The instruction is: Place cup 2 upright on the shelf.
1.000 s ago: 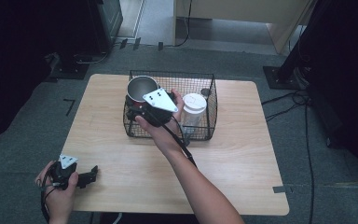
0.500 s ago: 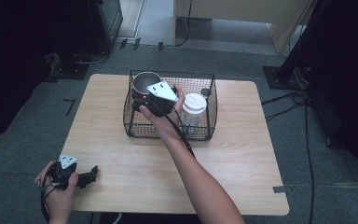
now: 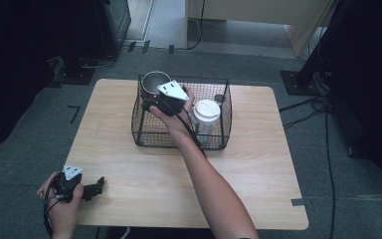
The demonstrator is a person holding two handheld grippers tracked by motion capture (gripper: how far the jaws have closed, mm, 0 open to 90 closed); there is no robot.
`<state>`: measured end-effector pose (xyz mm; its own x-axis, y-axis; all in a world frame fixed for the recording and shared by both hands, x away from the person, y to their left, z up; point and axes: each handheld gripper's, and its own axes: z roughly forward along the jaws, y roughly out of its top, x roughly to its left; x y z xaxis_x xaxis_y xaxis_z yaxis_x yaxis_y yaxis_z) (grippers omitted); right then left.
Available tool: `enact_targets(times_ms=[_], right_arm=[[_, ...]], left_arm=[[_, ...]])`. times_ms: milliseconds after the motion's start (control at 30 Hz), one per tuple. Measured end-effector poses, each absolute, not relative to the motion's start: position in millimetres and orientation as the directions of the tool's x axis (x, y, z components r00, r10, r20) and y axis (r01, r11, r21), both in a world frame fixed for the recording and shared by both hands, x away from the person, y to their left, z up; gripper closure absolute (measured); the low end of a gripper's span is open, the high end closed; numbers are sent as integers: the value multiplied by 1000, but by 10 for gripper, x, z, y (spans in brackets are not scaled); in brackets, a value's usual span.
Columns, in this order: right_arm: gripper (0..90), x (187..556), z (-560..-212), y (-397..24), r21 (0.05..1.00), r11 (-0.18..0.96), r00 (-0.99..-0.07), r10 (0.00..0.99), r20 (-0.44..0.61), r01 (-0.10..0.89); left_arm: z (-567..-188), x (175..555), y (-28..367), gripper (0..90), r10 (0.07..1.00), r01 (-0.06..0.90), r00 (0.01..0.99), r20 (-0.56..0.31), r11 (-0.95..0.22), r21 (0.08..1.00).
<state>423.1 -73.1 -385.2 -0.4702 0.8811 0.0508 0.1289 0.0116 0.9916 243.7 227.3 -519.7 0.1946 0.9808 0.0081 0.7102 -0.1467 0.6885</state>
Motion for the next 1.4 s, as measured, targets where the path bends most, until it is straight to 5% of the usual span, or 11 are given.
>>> enact_targets(times_ms=[1400], right_arm=[[75,4807,-4420,-596,939,118,-446,894,41,322]], left_arm=[[-5197,2437,2273,1,981,711,196,9,-148,688]])
